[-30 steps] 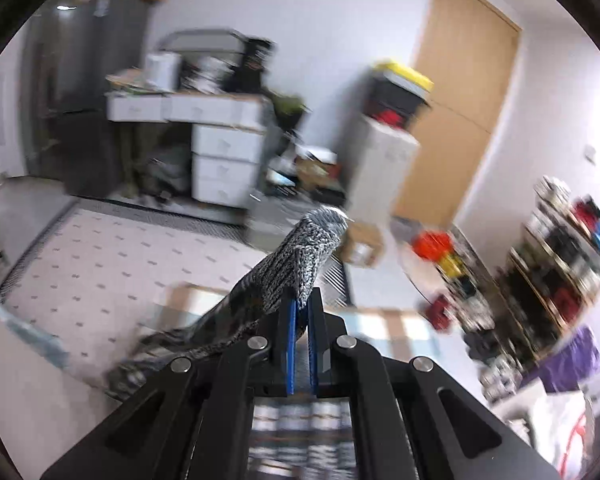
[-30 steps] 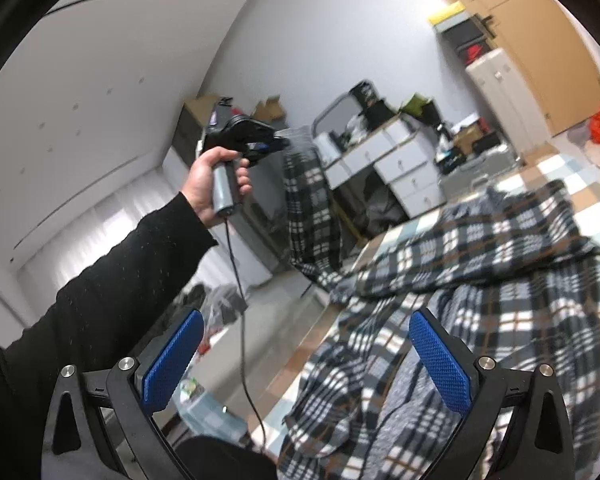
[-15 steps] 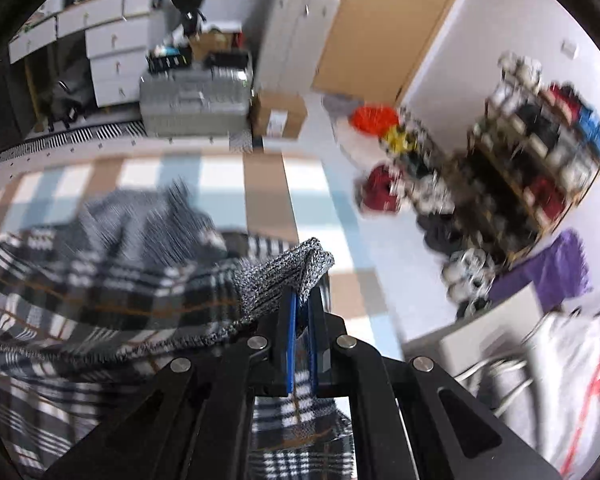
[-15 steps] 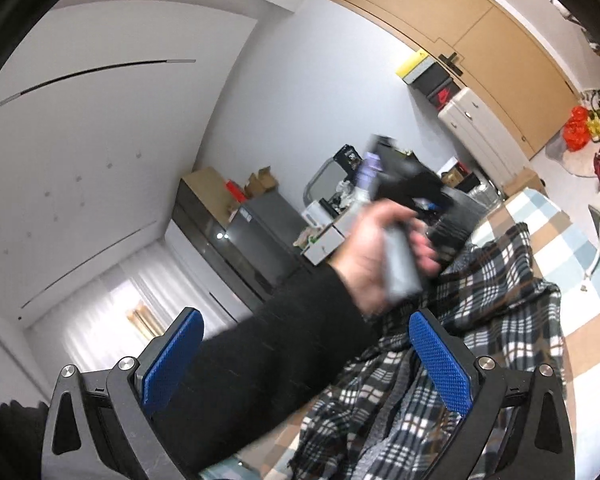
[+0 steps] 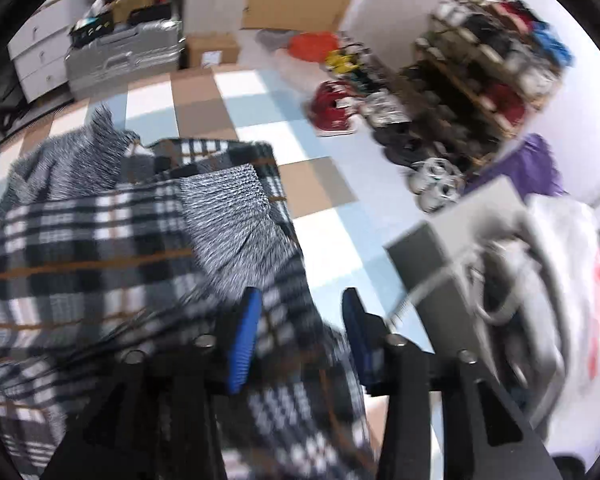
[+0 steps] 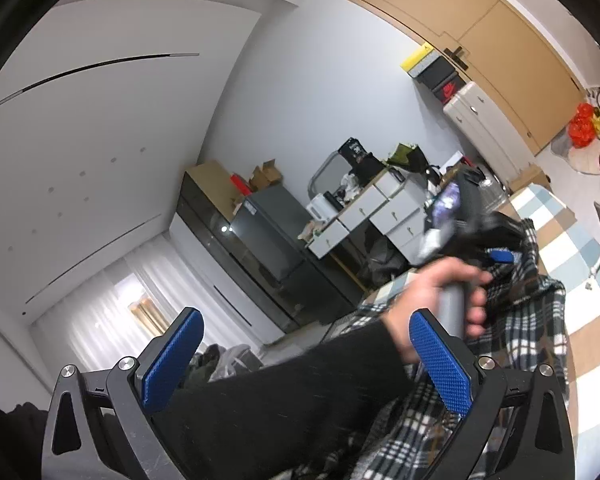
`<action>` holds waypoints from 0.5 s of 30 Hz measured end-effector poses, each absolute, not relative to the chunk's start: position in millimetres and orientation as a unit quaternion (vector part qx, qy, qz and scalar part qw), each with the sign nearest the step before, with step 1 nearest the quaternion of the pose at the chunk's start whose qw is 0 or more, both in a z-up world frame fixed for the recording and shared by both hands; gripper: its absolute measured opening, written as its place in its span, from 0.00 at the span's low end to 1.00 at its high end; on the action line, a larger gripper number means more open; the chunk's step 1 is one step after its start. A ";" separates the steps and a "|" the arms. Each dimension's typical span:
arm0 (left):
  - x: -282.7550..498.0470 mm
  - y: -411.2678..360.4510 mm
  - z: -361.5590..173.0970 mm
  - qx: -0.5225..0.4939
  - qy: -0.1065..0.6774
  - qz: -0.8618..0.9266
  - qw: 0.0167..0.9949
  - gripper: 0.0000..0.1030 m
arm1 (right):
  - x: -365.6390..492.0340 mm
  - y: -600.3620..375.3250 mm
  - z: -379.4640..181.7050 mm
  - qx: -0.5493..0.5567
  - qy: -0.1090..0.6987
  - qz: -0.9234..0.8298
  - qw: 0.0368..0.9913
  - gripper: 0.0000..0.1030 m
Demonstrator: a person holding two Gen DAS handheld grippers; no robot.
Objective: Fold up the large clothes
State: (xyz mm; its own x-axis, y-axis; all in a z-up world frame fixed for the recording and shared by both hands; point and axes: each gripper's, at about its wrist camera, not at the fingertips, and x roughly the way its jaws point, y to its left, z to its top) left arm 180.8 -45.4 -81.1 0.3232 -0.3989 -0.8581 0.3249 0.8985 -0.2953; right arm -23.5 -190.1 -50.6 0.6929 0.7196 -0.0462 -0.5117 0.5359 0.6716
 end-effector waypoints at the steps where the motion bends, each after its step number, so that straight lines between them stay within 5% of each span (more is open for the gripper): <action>1: 172.1 -33.8 -69.2 -0.031 0.533 -0.230 0.814 0.45 | -22.8 -189.6 -51.1 0.325 0.163 0.358 0.860 1.00; 6: 158.6 45.9 -31.2 0.022 0.475 -0.168 0.864 0.77 | -19.4 -183.9 -54.0 0.332 0.170 0.359 0.856 1.00; 15: 166.8 212.7 -84.2 -0.096 0.508 0.002 0.856 0.77 | -19.5 -161.1 -56.8 0.280 0.188 0.363 0.869 1.00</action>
State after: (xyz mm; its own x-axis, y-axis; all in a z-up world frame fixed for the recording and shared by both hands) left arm 166.8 212.7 -84.2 0.4839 -0.0951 -0.8699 -0.1004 0.9815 -0.1631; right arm -19.5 -161.1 -56.8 0.6658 0.7361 -0.1223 -0.5257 0.5790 0.6232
